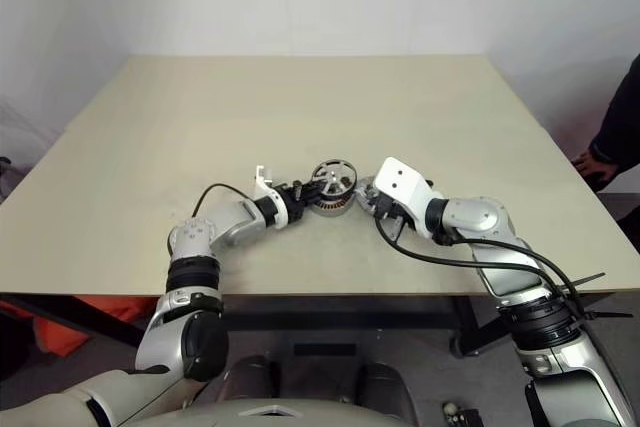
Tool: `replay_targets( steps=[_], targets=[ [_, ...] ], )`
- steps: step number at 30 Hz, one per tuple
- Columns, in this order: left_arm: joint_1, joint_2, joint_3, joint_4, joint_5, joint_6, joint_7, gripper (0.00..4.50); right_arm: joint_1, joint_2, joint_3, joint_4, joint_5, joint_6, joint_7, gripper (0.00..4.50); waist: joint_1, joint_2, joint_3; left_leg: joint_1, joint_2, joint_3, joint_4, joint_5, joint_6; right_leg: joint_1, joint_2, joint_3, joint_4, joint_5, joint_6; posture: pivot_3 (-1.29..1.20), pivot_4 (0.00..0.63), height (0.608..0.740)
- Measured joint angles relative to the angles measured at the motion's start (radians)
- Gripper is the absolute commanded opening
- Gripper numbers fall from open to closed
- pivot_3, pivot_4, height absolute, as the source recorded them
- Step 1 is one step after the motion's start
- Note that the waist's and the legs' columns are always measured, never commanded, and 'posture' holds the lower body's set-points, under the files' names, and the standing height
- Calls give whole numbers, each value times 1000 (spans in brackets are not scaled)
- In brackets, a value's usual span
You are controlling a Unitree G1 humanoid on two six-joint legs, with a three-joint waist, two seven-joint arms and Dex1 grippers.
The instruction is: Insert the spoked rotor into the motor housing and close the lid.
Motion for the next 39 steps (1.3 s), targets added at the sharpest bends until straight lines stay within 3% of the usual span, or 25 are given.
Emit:
replay_targets(
  steps=[39],
  targets=[
    [46,12,-11,-66,-36,33,27,417,-19,23,10,21,-5,-6,-2,0,0,0,0,2,0,0,0,0,0,2,0,0,0,0,0,0,0,740]
  ],
)
